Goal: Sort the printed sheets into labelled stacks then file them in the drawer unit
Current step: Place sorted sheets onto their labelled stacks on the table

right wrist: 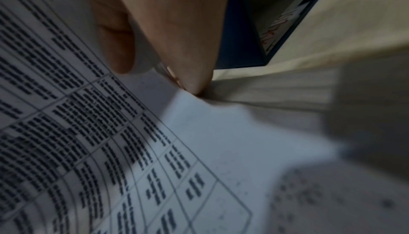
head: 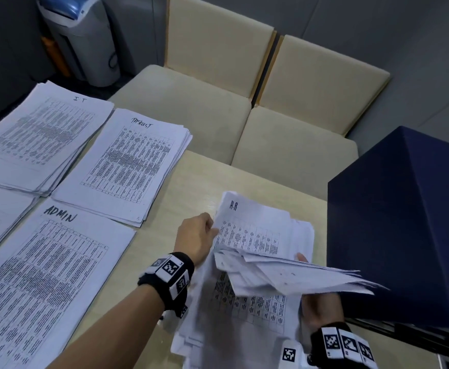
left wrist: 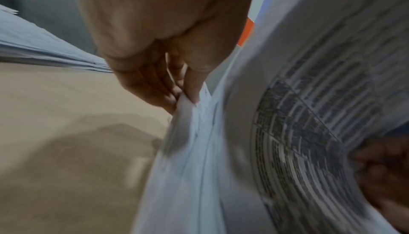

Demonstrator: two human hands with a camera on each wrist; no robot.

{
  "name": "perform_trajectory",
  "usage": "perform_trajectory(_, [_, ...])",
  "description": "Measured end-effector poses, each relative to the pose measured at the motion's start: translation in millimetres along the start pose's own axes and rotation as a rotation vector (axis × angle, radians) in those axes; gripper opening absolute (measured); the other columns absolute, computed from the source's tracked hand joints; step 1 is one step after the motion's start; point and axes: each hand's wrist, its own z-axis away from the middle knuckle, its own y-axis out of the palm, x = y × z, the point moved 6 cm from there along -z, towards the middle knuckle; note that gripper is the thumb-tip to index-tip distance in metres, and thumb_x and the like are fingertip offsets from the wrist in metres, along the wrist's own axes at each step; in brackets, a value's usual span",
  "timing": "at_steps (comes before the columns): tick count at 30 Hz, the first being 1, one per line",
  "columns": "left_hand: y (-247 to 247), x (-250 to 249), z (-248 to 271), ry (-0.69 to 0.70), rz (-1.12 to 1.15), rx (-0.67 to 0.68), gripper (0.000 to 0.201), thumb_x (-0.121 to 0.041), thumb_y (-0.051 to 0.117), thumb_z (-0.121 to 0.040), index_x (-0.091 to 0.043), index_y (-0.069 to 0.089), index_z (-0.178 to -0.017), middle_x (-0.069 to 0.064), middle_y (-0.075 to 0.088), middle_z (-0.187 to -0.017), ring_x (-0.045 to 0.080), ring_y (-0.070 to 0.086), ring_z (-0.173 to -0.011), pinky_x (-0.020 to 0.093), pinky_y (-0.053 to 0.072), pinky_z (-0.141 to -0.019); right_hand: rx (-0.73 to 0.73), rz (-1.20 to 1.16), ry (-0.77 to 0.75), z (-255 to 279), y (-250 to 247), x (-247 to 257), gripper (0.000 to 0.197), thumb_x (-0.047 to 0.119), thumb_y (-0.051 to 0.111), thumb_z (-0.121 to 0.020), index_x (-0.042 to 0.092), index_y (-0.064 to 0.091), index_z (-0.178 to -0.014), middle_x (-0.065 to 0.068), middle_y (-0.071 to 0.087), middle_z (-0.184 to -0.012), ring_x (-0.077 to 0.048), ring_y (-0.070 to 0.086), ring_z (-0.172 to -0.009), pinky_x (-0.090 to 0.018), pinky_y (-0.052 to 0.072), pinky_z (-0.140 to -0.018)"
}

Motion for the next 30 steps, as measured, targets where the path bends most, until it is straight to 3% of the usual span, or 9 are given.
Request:
perform_trajectory(3, [3,5,1,-0.130,0.482,0.131,0.030,0.002,0.074,-0.078,-0.013,0.051,-0.090,-0.001,0.055,-0.068,0.018,0.051,-0.061,0.030,0.045,-0.062,0.007,0.099,0.062,12,9,-1,0.026,0.044,0.075,-0.086,0.022,0.073,-0.099,-0.004,0.074,-0.101,-0.018,0.070,-0.071,-0.028,0.052,-0.060])
perform_trajectory(8, [7,-22,15,-0.080,0.868,0.496,0.043,0.002,0.082,-0.074,0.003,0.064,-0.113,0.019,0.074,-0.108,0.030,0.072,-0.095,0.035,0.057,-0.078,0.197,-0.008,-0.048,23,7,15,0.107,0.032,0.078,-0.071,-0.008,0.025,-0.154,-0.017,0.075,-0.114,-0.015,0.069,-0.116,-0.024,0.051,-0.101])
perform_trajectory(12, [1,-35,17,-0.063,0.870,0.414,0.031,-0.016,0.078,-0.081,0.007,0.071,-0.101,0.015,0.076,-0.101,0.028,0.072,-0.087,0.036,0.058,-0.076,0.622,-0.382,-0.119,8,-9,24,0.055,0.011,-0.001,-0.106,-0.020,0.004,-0.152,-0.041,0.010,-0.159,-0.044,0.007,-0.154,-0.047,-0.014,-0.123])
perform_trajectory(16, [-1,-17,13,-0.165,0.908,0.207,0.041,-0.039,0.057,-0.097,-0.005,0.072,-0.082,0.009,0.077,-0.086,0.023,0.071,-0.080,0.032,0.052,-0.083,-0.128,0.186,-0.387,20,-11,33,0.055,0.015,0.014,-0.111,-0.003,0.066,-0.116,-0.022,0.069,-0.117,-0.009,0.071,-0.107,-0.026,0.042,-0.106])
perform_trajectory(18, [-1,-2,11,-0.244,0.929,0.120,0.033,-0.033,0.050,-0.103,-0.011,0.074,-0.103,0.009,0.076,-0.106,0.029,0.070,-0.104,0.044,0.051,-0.098,-0.086,-0.064,-0.200,12,-12,16,0.051,0.000,0.030,-0.108,0.018,0.071,-0.082,0.006,0.075,-0.079,0.003,0.071,-0.069,-0.013,0.055,-0.071])
perform_trajectory(21, [-4,2,15,-0.284,0.907,0.119,0.034,-0.002,0.044,-0.100,-0.015,0.069,-0.118,0.005,0.075,-0.110,0.030,0.069,-0.108,0.048,0.054,-0.095,-0.096,0.054,-0.184,-3,-18,11,0.032,-0.015,0.048,-0.084,0.009,0.067,-0.077,-0.010,0.072,-0.082,-0.024,0.070,-0.086,-0.033,0.055,-0.091])
perform_trajectory(25, [-9,-3,22,-0.271,0.838,0.137,0.035,0.013,0.041,-0.084,-0.006,0.071,-0.084,0.004,0.077,-0.099,0.023,0.070,-0.101,0.039,0.054,-0.091,0.018,0.110,-0.110,3,-8,15,0.063,-0.019,0.036,-0.087,0.015,0.073,-0.049,0.000,0.072,-0.062,-0.017,0.070,-0.069,-0.021,0.058,-0.071])
perform_trajectory(27, [-9,-7,24,-0.287,0.886,0.132,0.028,0.010,0.044,-0.086,-0.003,0.067,-0.078,0.009,0.077,-0.097,0.026,0.072,-0.094,0.026,0.058,-0.074,0.053,0.152,-0.046,14,9,18,0.067,-0.009,0.033,-0.101,0.017,0.079,-0.061,0.010,0.074,-0.062,-0.001,0.071,-0.061,-0.011,0.052,-0.054])
perform_trajectory(30, [-5,-11,28,-0.338,0.994,0.219,0.024,0.005,0.043,-0.083,-0.002,0.066,-0.082,0.019,0.074,-0.096,0.030,0.069,-0.083,0.026,0.056,-0.067,0.136,0.148,-0.101,14,14,13,0.032,0.007,0.044,-0.102,0.010,0.071,-0.118,-0.006,0.076,-0.116,-0.018,0.072,-0.107,-0.021,0.059,-0.076])
